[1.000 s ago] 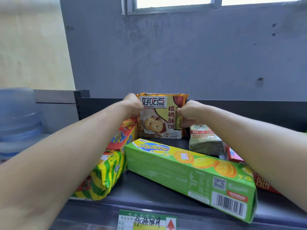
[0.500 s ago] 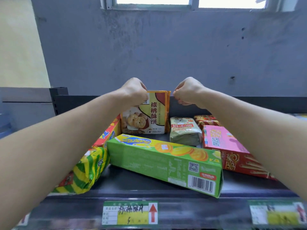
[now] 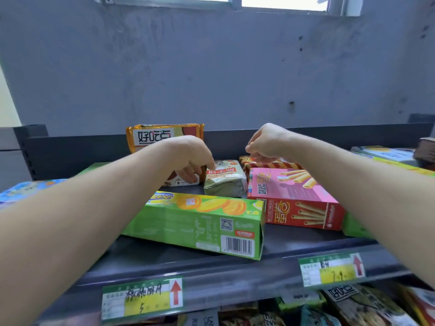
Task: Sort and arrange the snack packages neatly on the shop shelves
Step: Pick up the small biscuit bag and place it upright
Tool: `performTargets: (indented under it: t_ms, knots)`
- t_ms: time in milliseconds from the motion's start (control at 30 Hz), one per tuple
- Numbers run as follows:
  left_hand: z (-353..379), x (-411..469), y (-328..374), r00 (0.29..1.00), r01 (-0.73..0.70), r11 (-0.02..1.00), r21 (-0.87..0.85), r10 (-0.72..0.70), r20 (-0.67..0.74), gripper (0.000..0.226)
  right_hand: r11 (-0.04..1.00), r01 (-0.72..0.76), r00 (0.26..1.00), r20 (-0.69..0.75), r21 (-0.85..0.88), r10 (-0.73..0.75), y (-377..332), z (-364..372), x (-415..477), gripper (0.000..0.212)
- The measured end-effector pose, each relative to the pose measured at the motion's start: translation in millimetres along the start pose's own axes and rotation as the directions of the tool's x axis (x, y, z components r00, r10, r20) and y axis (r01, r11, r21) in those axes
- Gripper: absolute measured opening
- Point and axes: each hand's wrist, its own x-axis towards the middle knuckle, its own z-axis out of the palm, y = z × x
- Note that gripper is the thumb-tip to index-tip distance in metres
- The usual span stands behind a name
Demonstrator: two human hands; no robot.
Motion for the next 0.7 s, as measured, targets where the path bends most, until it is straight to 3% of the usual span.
performTargets:
  t_ms: [133, 267, 433, 600, 700]
  knots:
    - [12.1, -0.4, 0.0, 0.988, 0.14, 0.984, -0.105, -0.132, 0.08, 0.046, 0.998, 0.039, 0.996, 0.078, -0.046, -0.035, 2.9, 0.6, -4.2, 0.034]
    - [20.8, 2.6, 3.8, 0.971, 0.222, 0.967, -0.126, -0.207, 0.119, 0.035, 0.987, 0.105, 0.98, 0.18, -0.12, -0.082, 3.5, 4.9, -4.3, 0.034]
    - [26.5, 0.8, 7.8, 0.975, 0.22, 0.949, -0.224, -0.217, 0.039, 0.02, 0.966, 0.193, 0.96, 0.237, -0.172, -0.149, 5.6, 2.1, 3.1, 0.031]
    - [21.3, -6.7, 22.0, 0.968, 0.109, 0.984, -0.141, -0.137, -0.209, 0.012, 0.943, 0.288, 0.94, 0.236, -0.167, -0.246, 7.5, -2.7, 12.5, 0.03]
    - [10.9, -14.3, 31.7, 0.881, 0.017, 0.999, 0.036, 0.002, -0.473, 0.011, 0.926, 0.345, 0.921, 0.246, -0.152, -0.303, 6.7, -4.5, 18.4, 0.05]
